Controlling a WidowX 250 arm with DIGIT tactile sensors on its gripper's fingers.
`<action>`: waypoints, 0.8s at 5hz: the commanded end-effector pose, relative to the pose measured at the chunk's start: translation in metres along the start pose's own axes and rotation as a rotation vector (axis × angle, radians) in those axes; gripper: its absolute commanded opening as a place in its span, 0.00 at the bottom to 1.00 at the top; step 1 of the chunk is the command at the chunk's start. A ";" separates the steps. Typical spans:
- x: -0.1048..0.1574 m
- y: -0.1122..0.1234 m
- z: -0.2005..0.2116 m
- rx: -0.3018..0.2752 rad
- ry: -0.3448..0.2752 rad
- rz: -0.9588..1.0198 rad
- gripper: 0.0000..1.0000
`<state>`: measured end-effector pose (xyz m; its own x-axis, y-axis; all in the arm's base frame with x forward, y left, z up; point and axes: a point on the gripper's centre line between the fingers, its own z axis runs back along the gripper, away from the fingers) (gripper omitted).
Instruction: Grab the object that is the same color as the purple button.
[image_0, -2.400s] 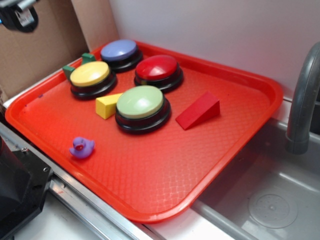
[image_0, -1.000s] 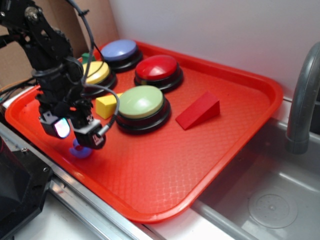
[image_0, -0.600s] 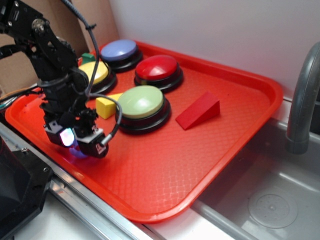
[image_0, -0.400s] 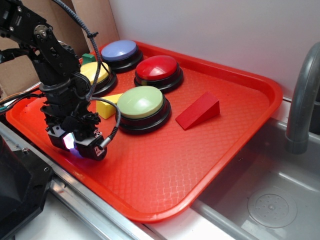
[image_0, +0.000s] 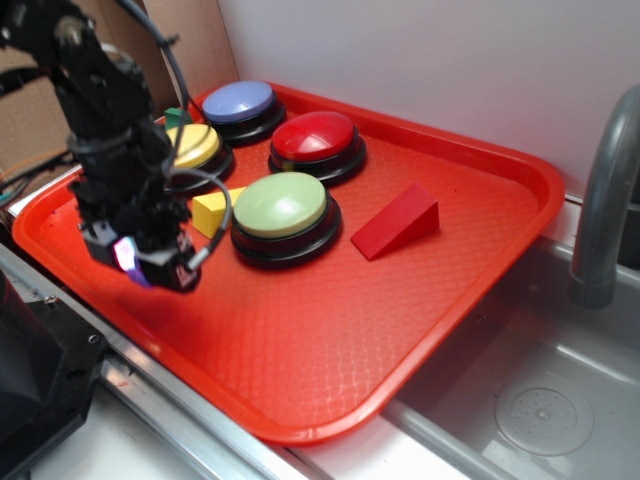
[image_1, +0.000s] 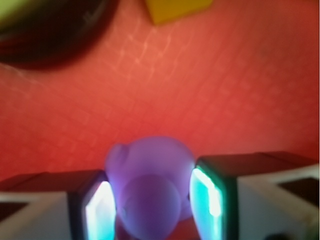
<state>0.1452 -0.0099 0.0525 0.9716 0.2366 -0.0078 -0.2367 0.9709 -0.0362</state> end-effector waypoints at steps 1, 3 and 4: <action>0.020 -0.018 0.093 -0.065 -0.116 -0.170 0.00; 0.027 -0.007 0.129 0.005 -0.204 -0.155 0.00; 0.031 -0.003 0.123 0.029 -0.174 -0.145 0.00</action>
